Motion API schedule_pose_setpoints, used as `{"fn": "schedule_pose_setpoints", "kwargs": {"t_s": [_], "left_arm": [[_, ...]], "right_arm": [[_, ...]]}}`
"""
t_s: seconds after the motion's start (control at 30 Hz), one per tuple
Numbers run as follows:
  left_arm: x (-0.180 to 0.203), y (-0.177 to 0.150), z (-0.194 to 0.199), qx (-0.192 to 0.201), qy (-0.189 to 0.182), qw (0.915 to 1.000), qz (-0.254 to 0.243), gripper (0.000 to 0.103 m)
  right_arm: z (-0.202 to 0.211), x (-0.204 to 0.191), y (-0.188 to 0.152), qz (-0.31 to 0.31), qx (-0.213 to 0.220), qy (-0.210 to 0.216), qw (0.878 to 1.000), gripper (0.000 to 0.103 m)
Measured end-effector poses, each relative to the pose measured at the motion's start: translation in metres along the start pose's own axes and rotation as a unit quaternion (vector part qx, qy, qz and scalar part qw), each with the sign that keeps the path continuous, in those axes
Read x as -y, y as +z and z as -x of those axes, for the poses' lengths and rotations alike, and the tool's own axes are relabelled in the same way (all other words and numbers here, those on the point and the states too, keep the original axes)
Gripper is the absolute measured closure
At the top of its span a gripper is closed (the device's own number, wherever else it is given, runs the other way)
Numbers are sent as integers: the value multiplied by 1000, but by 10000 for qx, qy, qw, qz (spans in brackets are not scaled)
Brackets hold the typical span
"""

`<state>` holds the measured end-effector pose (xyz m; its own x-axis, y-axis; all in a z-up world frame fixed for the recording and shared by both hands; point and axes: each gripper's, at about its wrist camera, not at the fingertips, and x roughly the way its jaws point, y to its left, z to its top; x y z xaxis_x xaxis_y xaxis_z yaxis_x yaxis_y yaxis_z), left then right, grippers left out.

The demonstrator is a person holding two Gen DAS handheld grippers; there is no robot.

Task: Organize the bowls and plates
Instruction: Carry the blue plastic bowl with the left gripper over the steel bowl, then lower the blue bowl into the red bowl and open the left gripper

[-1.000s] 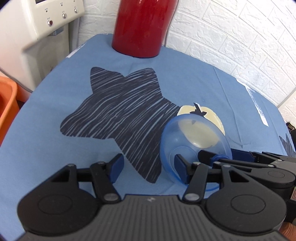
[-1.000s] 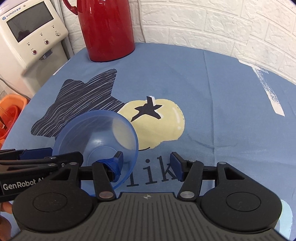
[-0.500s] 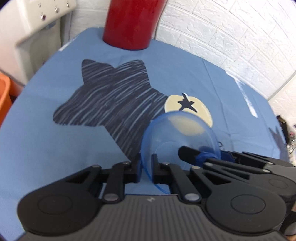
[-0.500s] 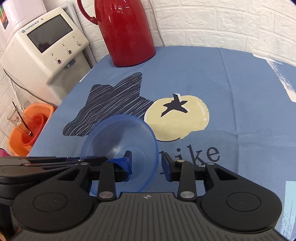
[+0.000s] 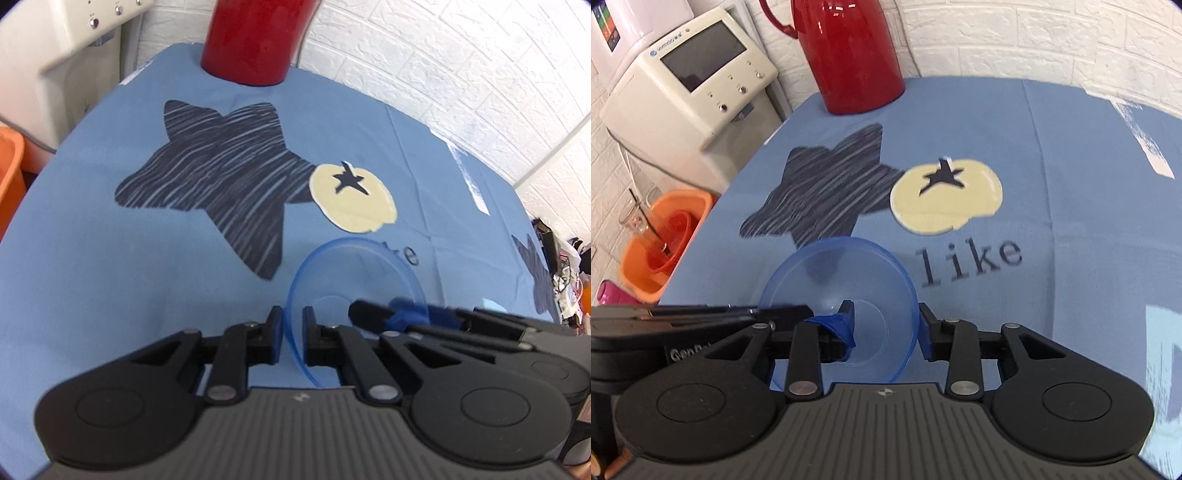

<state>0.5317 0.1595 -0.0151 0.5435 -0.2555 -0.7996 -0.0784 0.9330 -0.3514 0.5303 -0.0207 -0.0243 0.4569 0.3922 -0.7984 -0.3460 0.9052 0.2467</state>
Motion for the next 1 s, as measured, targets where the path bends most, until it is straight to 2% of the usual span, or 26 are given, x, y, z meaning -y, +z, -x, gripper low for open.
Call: {"fn": "schedule_pose_setpoints", "kwargs": {"t_s": [0.13,0.3,0.47,0.67,0.8,0.9,1.0], "left_arm": [[14,-17,23,-106,-171,9997,-105,103],[49,-56,61,-85,-346,9984,-438,103],[92,-113,99,13,-573,9954,-762,103],[133,-187,122,-148,-764,9910,-1087,103],[144,-224,128,-237,-865,9886,-1207,102],[143,-243,123,-416,-876,9879,-1208,103],[140,-256,120,-388,-829,9879,-1253,103]], "right_arm": [[24,6,-20,-325,-30,49,9995,80],[80,6,-56,-344,132,-62,9993,78],[135,19,-107,-575,316,-226,9976,76],[186,36,-172,-796,442,-376,9951,75],[200,46,-201,-952,494,-370,9935,75],[200,49,-216,-968,492,-386,9933,75],[196,48,-229,-847,494,-393,9944,75]]}}
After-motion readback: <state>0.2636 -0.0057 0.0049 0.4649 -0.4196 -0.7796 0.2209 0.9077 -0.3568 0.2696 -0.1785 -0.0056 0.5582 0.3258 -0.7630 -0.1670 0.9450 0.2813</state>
